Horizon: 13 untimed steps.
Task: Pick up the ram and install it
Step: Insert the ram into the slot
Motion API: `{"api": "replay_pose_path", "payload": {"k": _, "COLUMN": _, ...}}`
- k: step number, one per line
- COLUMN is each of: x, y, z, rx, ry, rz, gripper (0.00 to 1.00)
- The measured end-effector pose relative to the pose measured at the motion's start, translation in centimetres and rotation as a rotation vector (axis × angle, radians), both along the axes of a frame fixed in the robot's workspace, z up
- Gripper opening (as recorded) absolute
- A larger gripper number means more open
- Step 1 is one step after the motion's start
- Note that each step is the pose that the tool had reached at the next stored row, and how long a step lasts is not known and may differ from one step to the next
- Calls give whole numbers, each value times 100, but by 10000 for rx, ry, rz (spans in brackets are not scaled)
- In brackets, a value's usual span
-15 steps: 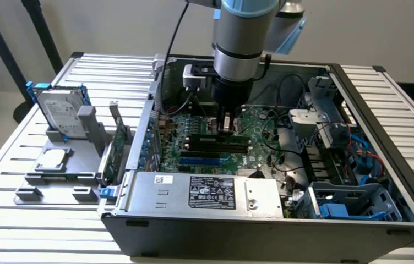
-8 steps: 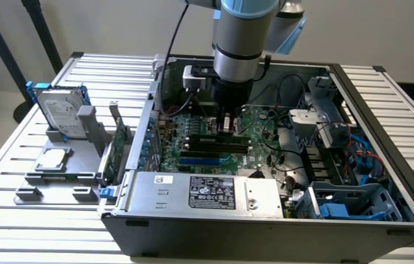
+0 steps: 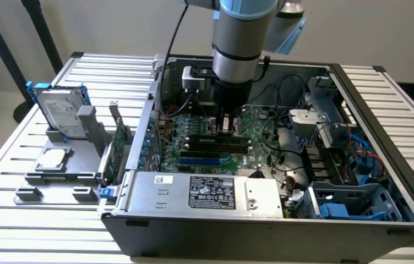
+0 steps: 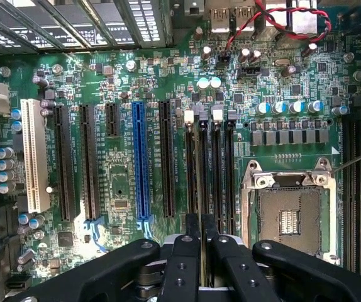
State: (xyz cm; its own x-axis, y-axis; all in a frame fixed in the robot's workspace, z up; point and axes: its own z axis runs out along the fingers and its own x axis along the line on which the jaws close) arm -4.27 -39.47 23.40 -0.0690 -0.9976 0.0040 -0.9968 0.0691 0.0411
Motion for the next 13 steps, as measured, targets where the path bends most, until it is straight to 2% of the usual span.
{"api": "replay_pose_path", "payload": {"k": 6, "x": -1, "y": -1, "z": -10, "rx": -9, "ry": 0, "rz": -2, "gripper": 14}}
{"api": "replay_pose_path", "payload": {"k": 13, "x": -1, "y": -5, "z": -17, "rx": -44, "ry": 0, "rz": -1, "gripper": 14}}
